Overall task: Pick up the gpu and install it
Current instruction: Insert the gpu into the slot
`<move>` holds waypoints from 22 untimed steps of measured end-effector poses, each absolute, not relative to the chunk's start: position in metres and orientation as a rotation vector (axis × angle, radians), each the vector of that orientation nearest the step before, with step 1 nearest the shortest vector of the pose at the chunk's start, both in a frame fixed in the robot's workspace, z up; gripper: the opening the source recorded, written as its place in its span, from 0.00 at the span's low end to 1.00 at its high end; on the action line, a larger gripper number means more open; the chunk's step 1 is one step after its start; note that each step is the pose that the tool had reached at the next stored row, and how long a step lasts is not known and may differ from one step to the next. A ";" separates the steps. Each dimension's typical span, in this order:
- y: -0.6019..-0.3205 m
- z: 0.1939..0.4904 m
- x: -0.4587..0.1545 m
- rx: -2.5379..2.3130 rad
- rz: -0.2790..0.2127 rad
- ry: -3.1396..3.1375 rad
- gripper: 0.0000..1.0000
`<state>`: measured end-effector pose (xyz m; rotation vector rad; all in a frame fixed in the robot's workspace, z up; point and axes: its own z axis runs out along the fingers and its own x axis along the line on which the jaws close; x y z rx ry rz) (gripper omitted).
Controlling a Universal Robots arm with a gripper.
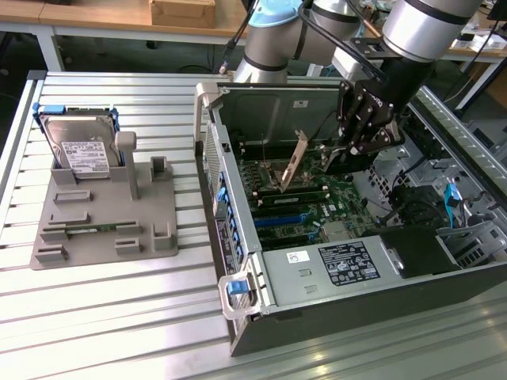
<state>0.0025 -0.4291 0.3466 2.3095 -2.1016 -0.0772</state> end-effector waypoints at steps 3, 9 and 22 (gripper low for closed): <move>-0.429 0.346 0.002 2.310 -0.077 -2.102 0.26; -0.429 0.344 0.002 2.310 -0.077 -2.102 0.26; -0.429 0.341 0.003 2.310 -0.077 -2.102 0.26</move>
